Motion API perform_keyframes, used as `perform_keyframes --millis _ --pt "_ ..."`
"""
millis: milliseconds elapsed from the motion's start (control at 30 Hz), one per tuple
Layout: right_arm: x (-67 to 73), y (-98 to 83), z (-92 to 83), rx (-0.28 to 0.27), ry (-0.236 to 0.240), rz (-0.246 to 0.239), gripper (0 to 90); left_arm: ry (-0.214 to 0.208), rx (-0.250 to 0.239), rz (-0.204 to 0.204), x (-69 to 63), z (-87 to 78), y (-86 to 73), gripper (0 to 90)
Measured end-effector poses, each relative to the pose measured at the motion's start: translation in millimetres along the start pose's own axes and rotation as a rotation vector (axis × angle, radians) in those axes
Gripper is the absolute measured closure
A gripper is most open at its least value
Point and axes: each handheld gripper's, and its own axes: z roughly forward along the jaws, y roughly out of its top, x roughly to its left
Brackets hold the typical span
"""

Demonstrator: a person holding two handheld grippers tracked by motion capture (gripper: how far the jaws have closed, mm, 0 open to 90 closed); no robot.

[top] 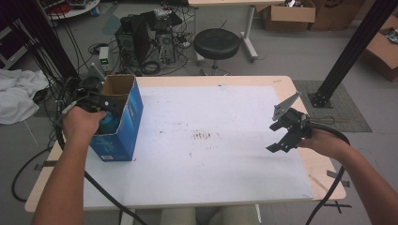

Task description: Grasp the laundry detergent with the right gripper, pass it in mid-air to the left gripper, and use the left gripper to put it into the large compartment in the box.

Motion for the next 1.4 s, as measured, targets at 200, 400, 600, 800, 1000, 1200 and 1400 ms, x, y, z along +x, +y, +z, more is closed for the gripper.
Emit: perform_keyframes --millis 200,400,600,800,1000,1200,1400 --pt "2.5 -2.4 -1.7 0.0 -0.003 0.001 15.7 0.015 0.003 0.01 -1.9 -8.1 -0.2 28.1" --pt "4.0 -4.5 -5.0 -0.003 -0.006 0.001 15.7 0.036 -0.015 0.019 -3.8 -23.4 2.0 27.6" --pt "6.3 -5.5 -7.5 -0.009 -0.01 0.003 15.7 0.039 -0.039 0.057 -11.2 -43.5 4.9 27.8" --pt "8.2 -6.3 -9.5 -0.011 -0.014 0.004 15.8 0.009 -0.06 0.074 -17.1 -57.8 6.8 27.7" --pt "8.7 -7.1 -12.6 -0.017 -0.018 0.005 15.7 -0.021 -0.1 0.099 -27.4 -66.8 9.1 26.7" --pt "9.1 -6.6 -11.9 -0.013 -0.017 0.007 15.7 -0.043 -0.112 0.153 -42.0 -70.6 11.9 25.3" --pt "8.7 -5.7 -12.2 -0.012 -0.017 0.005 15.7 -0.055 -0.127 0.205 -56.3 -74.1 14.6 23.4"
